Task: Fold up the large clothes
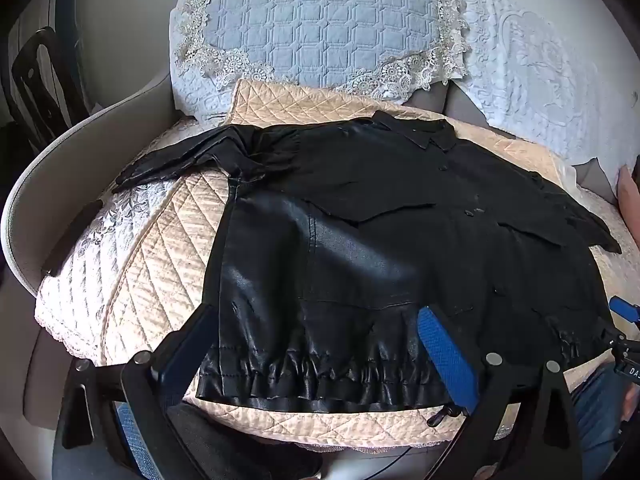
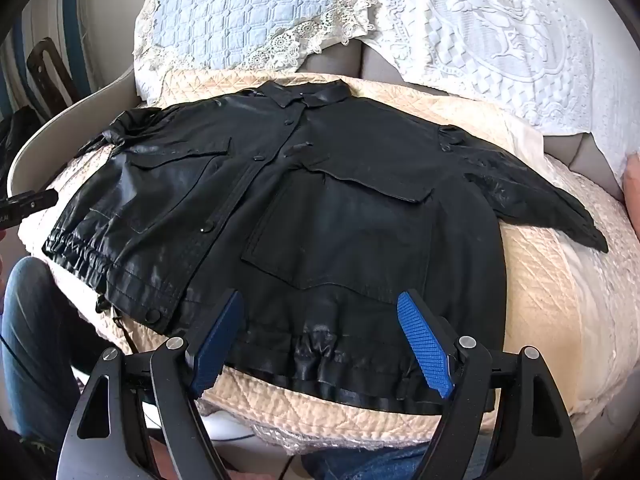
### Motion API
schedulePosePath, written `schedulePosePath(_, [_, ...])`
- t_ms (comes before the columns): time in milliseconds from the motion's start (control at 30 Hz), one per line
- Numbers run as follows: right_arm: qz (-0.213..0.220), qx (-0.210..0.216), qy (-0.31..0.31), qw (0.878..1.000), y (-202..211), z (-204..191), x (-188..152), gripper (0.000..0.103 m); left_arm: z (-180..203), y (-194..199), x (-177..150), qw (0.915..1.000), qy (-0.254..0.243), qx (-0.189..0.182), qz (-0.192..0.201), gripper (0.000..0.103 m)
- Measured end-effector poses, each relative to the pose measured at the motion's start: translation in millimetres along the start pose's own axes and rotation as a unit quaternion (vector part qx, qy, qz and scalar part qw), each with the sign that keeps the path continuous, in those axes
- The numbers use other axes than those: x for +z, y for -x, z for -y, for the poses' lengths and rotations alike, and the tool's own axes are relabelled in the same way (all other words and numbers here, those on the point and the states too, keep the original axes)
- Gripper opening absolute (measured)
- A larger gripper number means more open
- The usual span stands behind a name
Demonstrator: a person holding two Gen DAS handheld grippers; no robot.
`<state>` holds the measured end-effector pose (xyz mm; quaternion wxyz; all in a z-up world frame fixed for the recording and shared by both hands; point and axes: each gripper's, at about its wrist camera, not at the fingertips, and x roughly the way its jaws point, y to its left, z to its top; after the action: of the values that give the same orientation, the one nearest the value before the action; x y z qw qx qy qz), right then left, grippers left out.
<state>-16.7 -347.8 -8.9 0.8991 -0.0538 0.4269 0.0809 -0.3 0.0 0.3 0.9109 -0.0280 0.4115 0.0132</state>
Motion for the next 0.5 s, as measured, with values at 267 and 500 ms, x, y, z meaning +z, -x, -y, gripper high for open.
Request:
schedulePosePath(267, [0.0, 0.0, -0.001, 1.0, 0.0, 0.8, 0.4, 0.08, 0.7, 7.4, -3.5, 0.9999, -0.006, 0.011, 0.002, 0.101])
schedulePosePath(500, [0.0, 0.001, -0.003, 1.0, -0.2, 2.1, 1.6, 0.08, 4.1, 1.7, -3.0, 0.9999, -0.007, 0.005, -0.012, 0.101])
